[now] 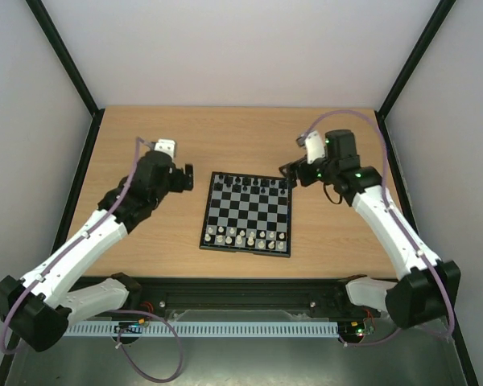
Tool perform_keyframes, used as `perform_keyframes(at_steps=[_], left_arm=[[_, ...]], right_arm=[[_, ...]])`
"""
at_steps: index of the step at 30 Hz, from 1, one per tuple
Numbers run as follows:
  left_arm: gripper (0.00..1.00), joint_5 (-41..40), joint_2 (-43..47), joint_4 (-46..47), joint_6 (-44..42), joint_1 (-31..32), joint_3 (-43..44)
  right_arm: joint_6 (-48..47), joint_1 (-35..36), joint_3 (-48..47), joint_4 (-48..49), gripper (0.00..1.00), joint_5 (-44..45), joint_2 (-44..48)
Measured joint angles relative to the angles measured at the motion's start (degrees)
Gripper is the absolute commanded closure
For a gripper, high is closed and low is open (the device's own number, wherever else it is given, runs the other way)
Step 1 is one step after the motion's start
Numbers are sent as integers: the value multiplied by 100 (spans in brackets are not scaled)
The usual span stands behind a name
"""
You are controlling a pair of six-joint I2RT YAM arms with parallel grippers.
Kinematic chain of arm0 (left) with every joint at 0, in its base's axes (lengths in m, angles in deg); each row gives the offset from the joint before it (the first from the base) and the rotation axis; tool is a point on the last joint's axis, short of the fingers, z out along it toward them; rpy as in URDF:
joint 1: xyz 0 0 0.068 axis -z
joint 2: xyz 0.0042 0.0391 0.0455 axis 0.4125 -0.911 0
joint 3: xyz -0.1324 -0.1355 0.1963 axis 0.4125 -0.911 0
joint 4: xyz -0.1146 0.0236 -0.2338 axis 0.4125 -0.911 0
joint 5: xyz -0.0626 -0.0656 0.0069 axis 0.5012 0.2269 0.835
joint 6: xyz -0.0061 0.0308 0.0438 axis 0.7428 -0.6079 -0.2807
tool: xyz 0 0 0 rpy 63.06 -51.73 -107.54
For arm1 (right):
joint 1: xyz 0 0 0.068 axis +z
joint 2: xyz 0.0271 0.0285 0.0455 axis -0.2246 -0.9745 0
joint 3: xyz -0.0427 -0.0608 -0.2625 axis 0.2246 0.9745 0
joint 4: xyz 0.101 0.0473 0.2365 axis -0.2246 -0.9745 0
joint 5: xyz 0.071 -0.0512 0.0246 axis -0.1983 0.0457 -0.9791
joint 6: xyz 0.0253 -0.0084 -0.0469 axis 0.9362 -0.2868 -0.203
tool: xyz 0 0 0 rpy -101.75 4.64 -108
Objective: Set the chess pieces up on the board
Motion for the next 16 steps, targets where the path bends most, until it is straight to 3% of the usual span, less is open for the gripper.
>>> perform_keyframes(at_steps=[8,16], left_arm=[[1,46,-68,-92,144,-1056,551],[1,-83,208,44,61,-1104,654]], right_arm=[[1368,-667,-103,481,1,1259,695],[2037,-682,127,605,1,1823,1285]])
